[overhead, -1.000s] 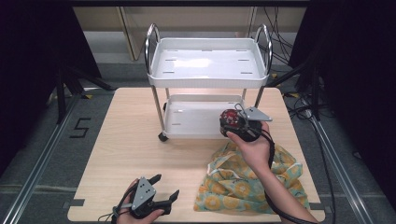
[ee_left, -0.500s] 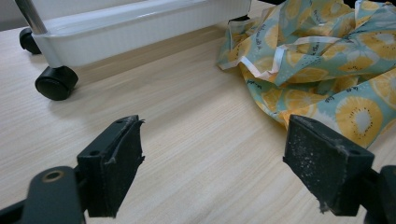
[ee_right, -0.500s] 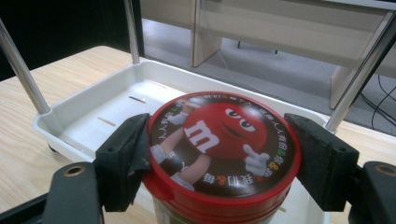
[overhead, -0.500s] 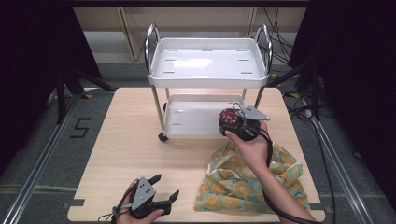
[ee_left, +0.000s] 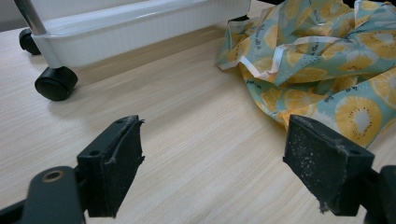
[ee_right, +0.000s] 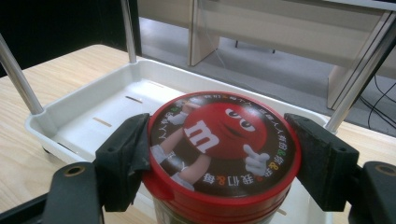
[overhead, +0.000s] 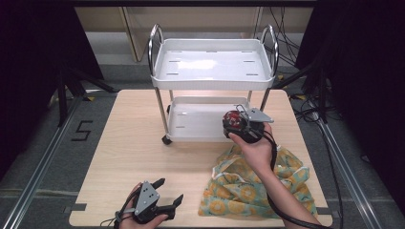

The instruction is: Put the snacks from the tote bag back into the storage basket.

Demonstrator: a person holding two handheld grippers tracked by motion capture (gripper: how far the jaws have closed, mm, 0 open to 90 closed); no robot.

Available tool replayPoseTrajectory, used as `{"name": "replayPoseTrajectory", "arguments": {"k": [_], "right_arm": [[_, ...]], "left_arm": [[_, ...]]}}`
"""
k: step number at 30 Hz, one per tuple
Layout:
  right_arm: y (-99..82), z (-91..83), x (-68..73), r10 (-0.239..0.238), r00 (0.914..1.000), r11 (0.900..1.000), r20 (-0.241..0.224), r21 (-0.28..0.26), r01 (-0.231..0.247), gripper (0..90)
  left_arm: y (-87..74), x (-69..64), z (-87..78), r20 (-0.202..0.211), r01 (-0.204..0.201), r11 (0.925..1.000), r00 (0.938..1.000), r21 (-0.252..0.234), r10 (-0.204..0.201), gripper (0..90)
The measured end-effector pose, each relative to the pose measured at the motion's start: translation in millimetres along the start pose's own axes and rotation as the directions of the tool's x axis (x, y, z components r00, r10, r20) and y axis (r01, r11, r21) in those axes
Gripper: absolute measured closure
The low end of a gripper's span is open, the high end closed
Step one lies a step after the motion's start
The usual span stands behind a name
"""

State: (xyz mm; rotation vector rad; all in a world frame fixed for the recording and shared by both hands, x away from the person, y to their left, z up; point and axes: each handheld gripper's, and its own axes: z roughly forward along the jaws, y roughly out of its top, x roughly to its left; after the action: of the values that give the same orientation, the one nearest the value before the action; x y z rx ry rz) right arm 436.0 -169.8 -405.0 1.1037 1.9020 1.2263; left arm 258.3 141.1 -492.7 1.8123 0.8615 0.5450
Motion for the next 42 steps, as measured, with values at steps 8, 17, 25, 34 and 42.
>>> {"name": "replayPoseTrajectory", "arguments": {"k": [8,17,25,34,42], "right_arm": [[0.4,2.0,2.8,0.0,1.0,0.9999,-0.001,0.015,0.0,26.8],[0.6,4.9,0.4,-0.016,0.9999,0.9998,-0.002,0.009,0.016,26.9],[1.3,6.8,3.6,-0.004,0.9998,0.9999,0.022,-0.017,0.004,26.8],[2.6,9.7,6.6,0.019,0.9997,0.9997,0.013,0.016,-0.019,26.9],[0.5,15.5,5.6,-0.005,1.0,1.0,0.002,0.007,0.005,26.8]], "left_arm": [[-0.1,0.2,0.0,0.001,-0.001,1.0,1.0,0.0,0.001,18.6],[-0.1,-0.1,0.2,0.002,-0.002,1.0,1.0,0.001,0.002,18.6],[-0.1,-1.5,0.4,0.001,-0.005,1.0,1.0,0.005,0.005,18.6],[-0.4,-2.6,0.6,0.004,0.016,0.9999,0.9999,-0.001,-0.016,18.6],[-0.3,-2.2,-0.6,-0.001,0.024,0.9997,0.9997,0.001,-0.024,18.6]]}}
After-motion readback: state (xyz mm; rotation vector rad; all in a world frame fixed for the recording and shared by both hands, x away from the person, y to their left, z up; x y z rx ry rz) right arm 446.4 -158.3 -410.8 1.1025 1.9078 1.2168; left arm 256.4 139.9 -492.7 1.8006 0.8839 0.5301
